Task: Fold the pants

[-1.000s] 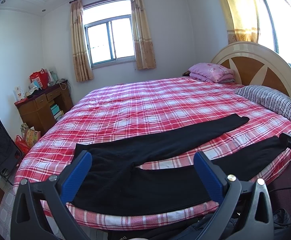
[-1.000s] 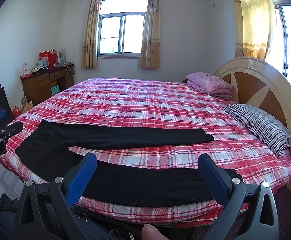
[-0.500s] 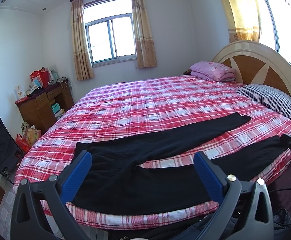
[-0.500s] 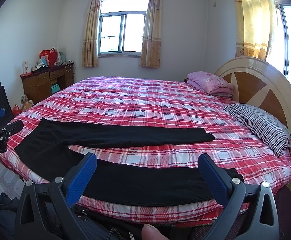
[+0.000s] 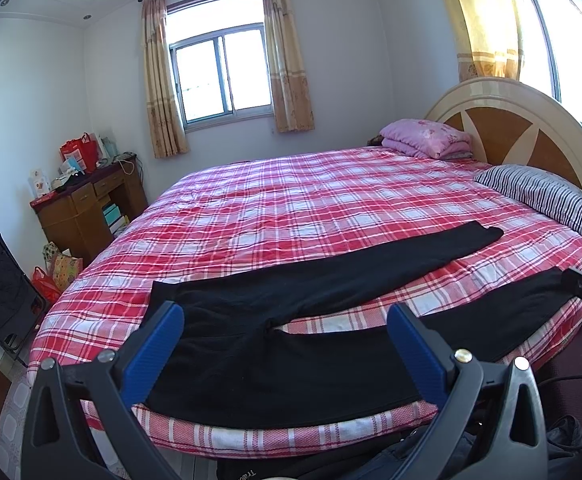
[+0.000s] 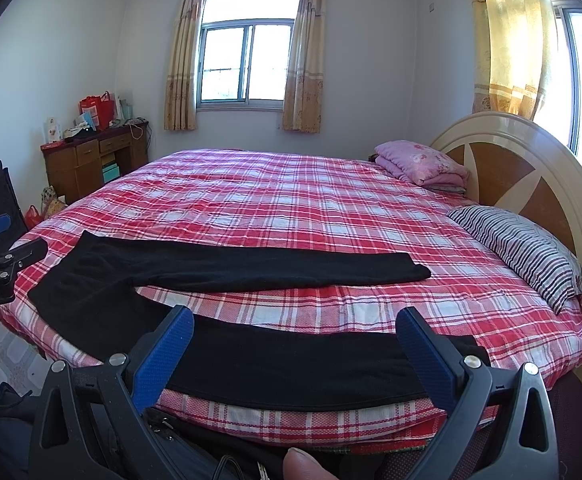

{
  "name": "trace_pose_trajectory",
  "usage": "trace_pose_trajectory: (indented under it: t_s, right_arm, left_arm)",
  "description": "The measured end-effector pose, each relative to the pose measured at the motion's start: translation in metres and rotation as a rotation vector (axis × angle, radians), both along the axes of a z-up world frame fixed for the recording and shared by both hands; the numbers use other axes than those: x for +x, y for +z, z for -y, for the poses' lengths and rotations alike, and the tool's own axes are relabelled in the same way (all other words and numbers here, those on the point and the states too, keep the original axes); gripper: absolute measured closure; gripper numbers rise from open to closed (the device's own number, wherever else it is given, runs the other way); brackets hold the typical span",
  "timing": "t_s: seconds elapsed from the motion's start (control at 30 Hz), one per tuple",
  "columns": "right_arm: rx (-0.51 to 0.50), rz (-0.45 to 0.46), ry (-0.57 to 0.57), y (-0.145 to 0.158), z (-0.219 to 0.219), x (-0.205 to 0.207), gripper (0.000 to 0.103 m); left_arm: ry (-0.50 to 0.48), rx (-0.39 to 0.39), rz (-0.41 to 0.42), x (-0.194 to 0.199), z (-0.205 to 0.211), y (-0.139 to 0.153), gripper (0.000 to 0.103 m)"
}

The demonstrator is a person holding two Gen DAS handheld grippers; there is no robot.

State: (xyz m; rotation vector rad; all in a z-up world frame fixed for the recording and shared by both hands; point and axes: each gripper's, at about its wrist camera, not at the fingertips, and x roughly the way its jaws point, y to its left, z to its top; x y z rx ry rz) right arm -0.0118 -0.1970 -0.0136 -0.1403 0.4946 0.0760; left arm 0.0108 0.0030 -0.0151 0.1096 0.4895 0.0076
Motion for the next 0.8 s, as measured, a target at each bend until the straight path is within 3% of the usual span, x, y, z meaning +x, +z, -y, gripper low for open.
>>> trace_pose_trajectory:
  t_s: [0.8]
  right_arm:
    - [-0.008, -0.004, 0.007, -0.0057, -0.0010, 0.0053, 0.001]
  left_arm:
    - [-0.008, 0.016, -0.002, 0.0043, 0.0021, -0.0056, 0.000]
